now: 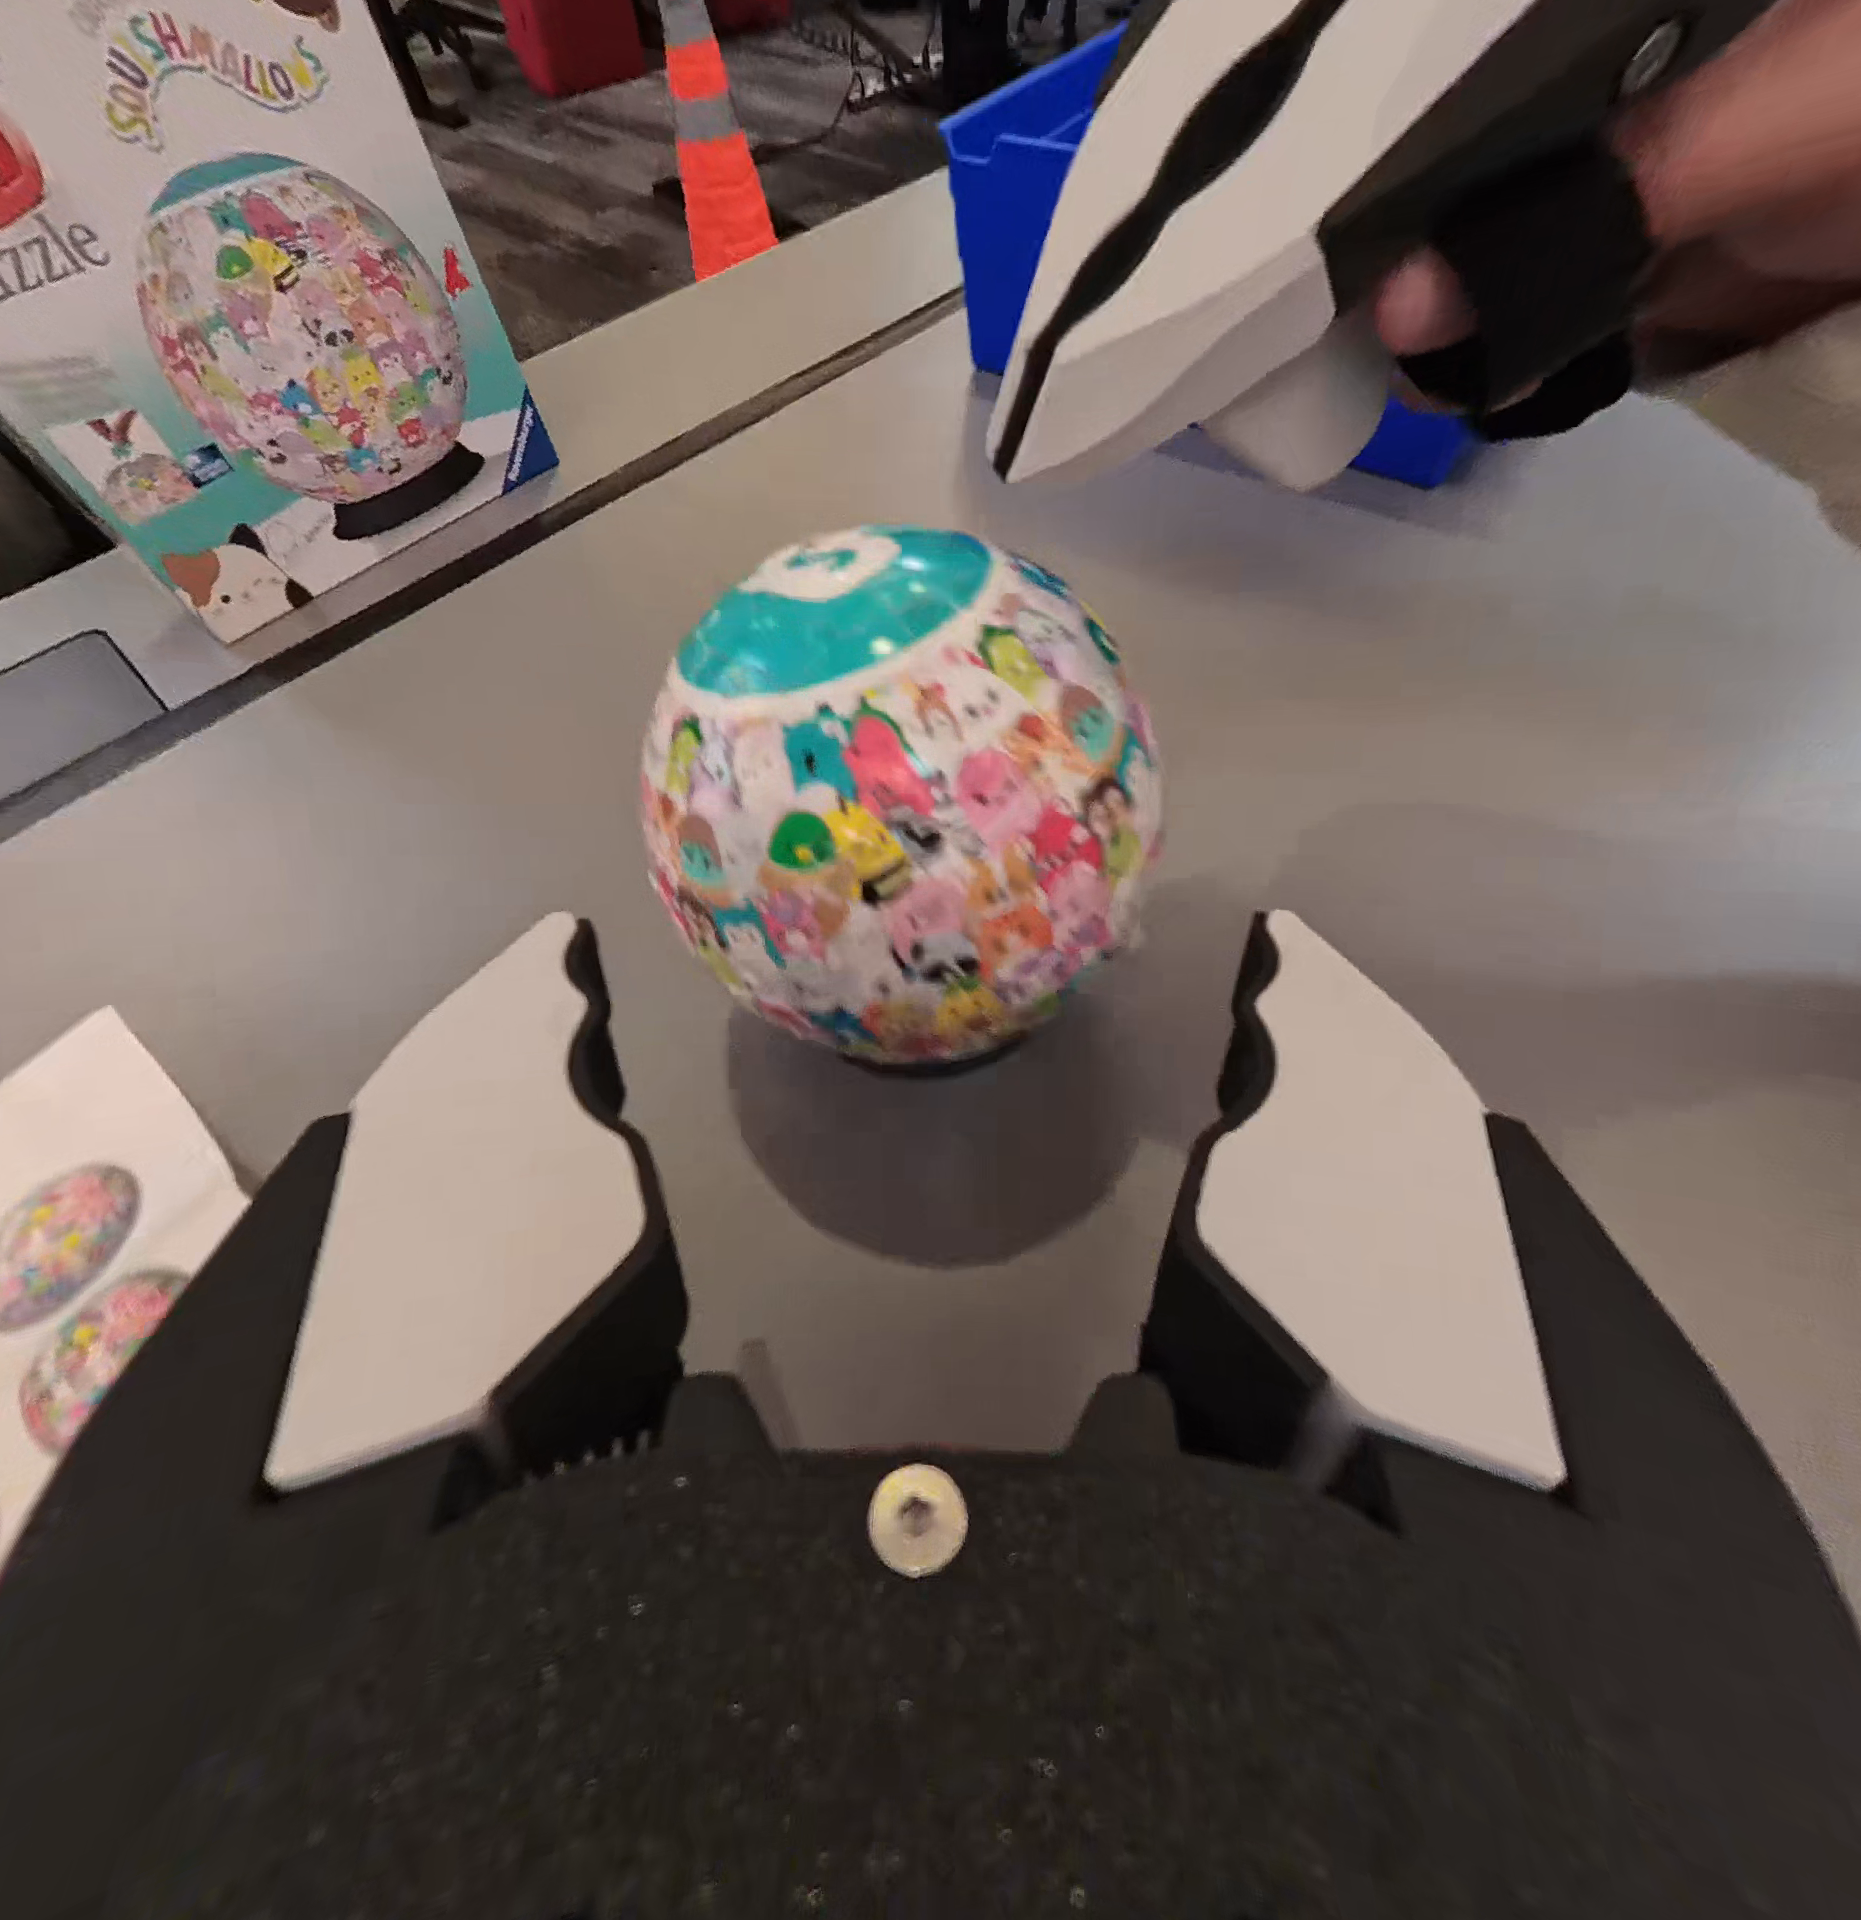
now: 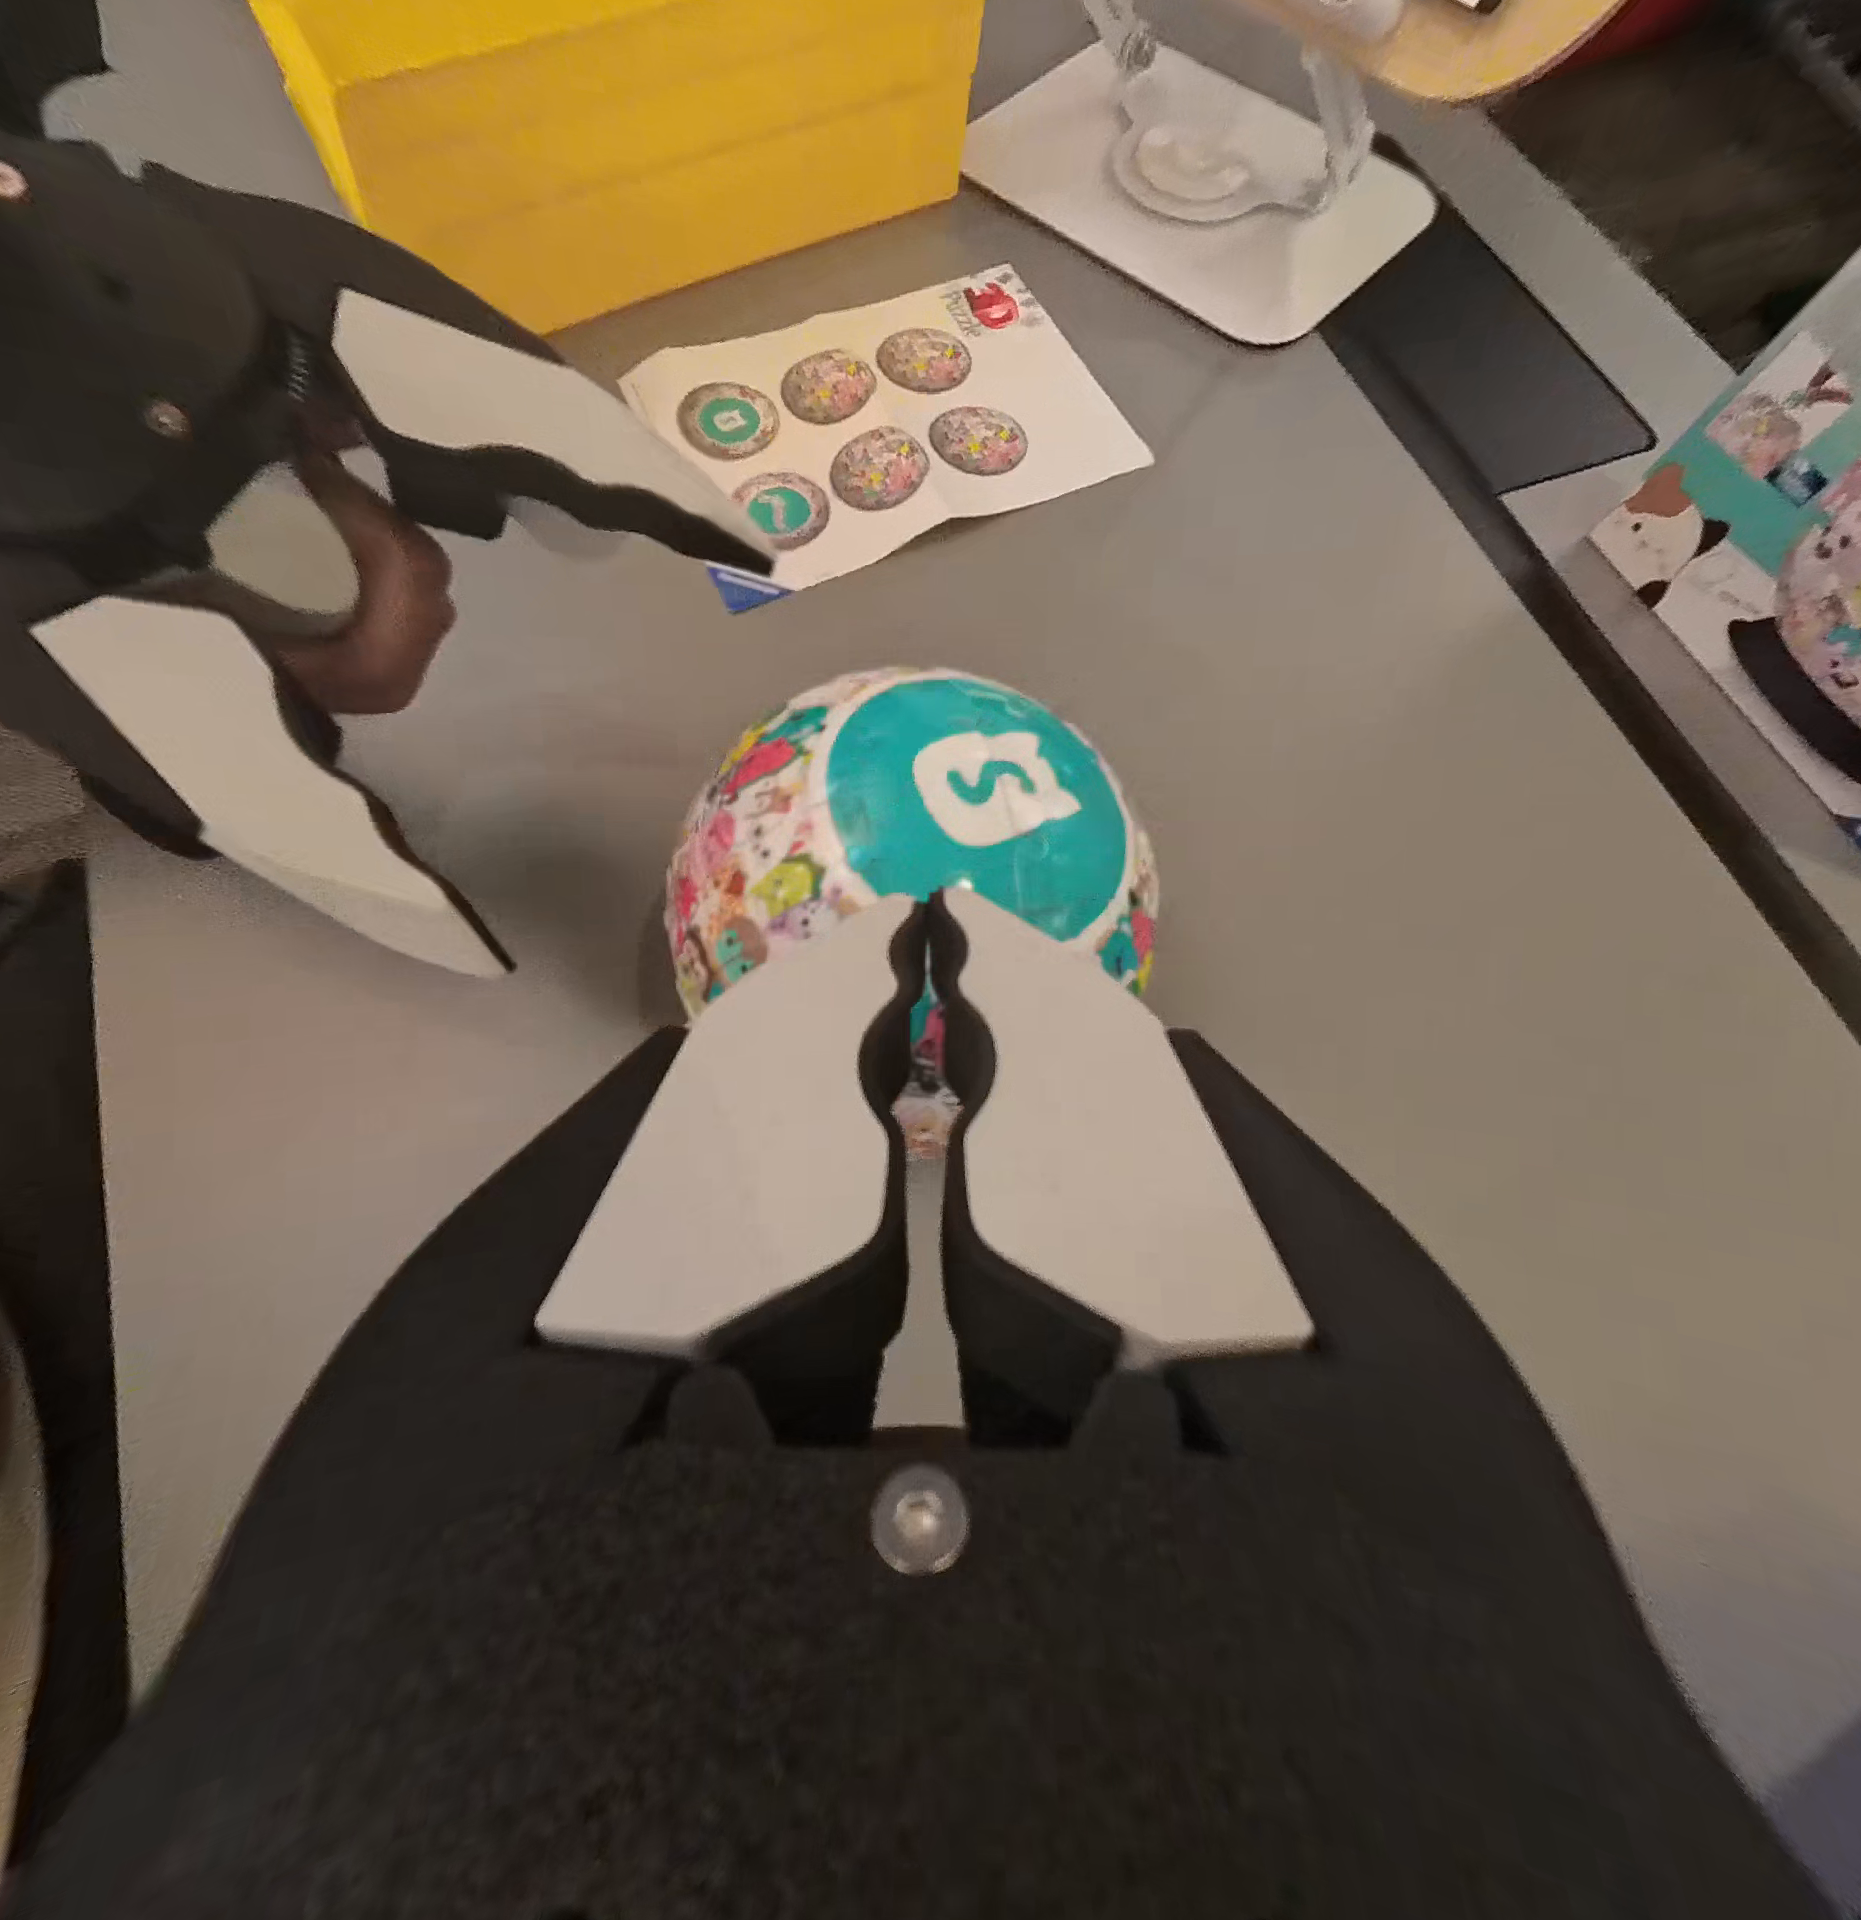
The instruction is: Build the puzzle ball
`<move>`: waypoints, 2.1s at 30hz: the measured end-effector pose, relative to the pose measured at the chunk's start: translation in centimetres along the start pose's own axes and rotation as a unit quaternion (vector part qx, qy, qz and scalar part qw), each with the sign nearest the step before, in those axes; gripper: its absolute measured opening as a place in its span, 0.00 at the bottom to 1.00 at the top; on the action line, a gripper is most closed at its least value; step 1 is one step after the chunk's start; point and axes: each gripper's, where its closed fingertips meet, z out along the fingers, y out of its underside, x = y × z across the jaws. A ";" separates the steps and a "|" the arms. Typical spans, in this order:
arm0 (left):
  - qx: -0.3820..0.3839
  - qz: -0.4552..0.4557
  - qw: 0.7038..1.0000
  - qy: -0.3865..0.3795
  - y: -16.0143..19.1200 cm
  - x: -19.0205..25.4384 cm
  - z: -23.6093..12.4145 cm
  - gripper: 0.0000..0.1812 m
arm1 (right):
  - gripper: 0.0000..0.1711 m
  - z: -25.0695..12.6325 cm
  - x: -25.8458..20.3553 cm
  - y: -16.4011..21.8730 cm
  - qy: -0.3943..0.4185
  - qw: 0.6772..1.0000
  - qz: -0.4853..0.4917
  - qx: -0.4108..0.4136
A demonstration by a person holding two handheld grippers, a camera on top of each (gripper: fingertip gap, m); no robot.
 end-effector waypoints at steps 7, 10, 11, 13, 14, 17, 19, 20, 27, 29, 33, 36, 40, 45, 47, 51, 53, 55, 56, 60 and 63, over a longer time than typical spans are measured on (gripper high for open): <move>-0.010 0.016 0.998 0.063 -1.0 -0.5 3.7 0.66 | 0.00 0.6 0.3 -1.8 -0.086 0.996 0.001 -0.024; -0.012 0.014 0.997 0.073 -0.8 -0.6 4.4 0.63 | 0.00 2.0 0.4 -0.2 -0.094 0.992 -0.018 -0.078; -0.014 0.015 0.997 0.076 -0.7 -0.5 4.6 0.62 | 0.00 2.0 0.5 -0.6 -0.097 0.993 -0.015 -0.071; -0.019 0.025 0.997 0.071 -0.4 -0.5 5.0 0.63 | 0.00 1.7 0.9 -1.3 -0.091 0.993 -0.024 -0.070; -0.020 0.028 0.997 0.071 -0.3 -0.5 5.1 0.64 | 0.00 1.4 0.9 -2.1 -0.098 0.994 -0.022 -0.053; -0.020 0.025 0.997 0.071 -0.2 -0.5 5.4 0.66 | 0.00 1.8 0.5 -1.8 -0.115 0.992 -0.023 -0.054; -0.021 0.020 0.997 0.074 -0.1 -0.6 5.4 0.66 | 0.00 2.5 0.2 -1.4 -0.125 0.991 -0.018 -0.051; -0.021 0.017 0.997 0.076 -0.1 -0.5 5.4 0.66 | 0.00 2.4 0.3 -1.6 -0.125 0.991 -0.011 -0.052; -0.023 0.016 0.997 0.077 0.0 -0.6 5.4 0.67 | 0.00 1.7 0.2 -2.2 -0.141 0.990 0.012 -0.022; -0.024 0.017 0.997 0.077 0.0 -0.6 5.5 0.67 | 0.00 0.7 0.5 -3.5 -0.133 0.991 0.012 0.018; -0.025 0.019 0.997 0.077 0.1 -0.6 5.5 0.67 | 0.00 2.2 1.0 -0.6 -0.123 0.992 0.019 -0.036; -0.025 0.019 0.997 0.077 0.1 -0.5 5.4 0.67 | 0.00 0.6 2.5 -3.1 -0.098 0.994 0.033 0.027; -0.027 0.019 0.996 0.077 0.1 -0.5 5.4 0.67 | 0.00 2.0 1.2 -0.8 -0.100 0.994 -0.003 -0.033; -0.027 0.020 0.996 0.078 0.1 -0.5 5.4 0.67 | 0.00 0.3 2.3 -3.2 -0.079 0.997 0.004 0.026; -0.027 0.021 0.996 0.078 0.2 -0.5 5.4 0.67 | 0.00 0.0 2.6 -3.5 -0.065 0.998 -0.008 0.024; -0.029 0.022 0.996 0.079 0.2 -0.5 5.5 0.67 | 0.00 2.7 -0.1 0.0 -0.104 0.991 -0.040 -0.070; -0.030 0.024 0.996 0.079 0.2 -0.5 5.5 0.67 | 0.00 2.7 -0.1 -0.8 -0.097 0.993 -0.045 -0.050; -0.029 0.023 0.996 0.078 0.2 -0.6 5.5 0.67 | 0.00 1.3 0.4 -2.9 -0.074 0.996 -0.051 0.001; -0.029 0.023 0.996 0.077 0.2 -0.6 5.5 0.67 | 0.00 0.7 0.5 -3.6 -0.059 0.996 -0.067 0.017; -0.029 0.024 0.996 0.078 0.2 -0.5 5.4 0.67 | 0.08 0.0 0.4 -3.1 -0.016 0.992 -0.124 -0.011; -0.028 0.025 0.996 0.079 0.2 -0.5 5.4 0.67 | 0.15 0.6 0.2 -2.1 -0.013 0.986 -0.160 -0.045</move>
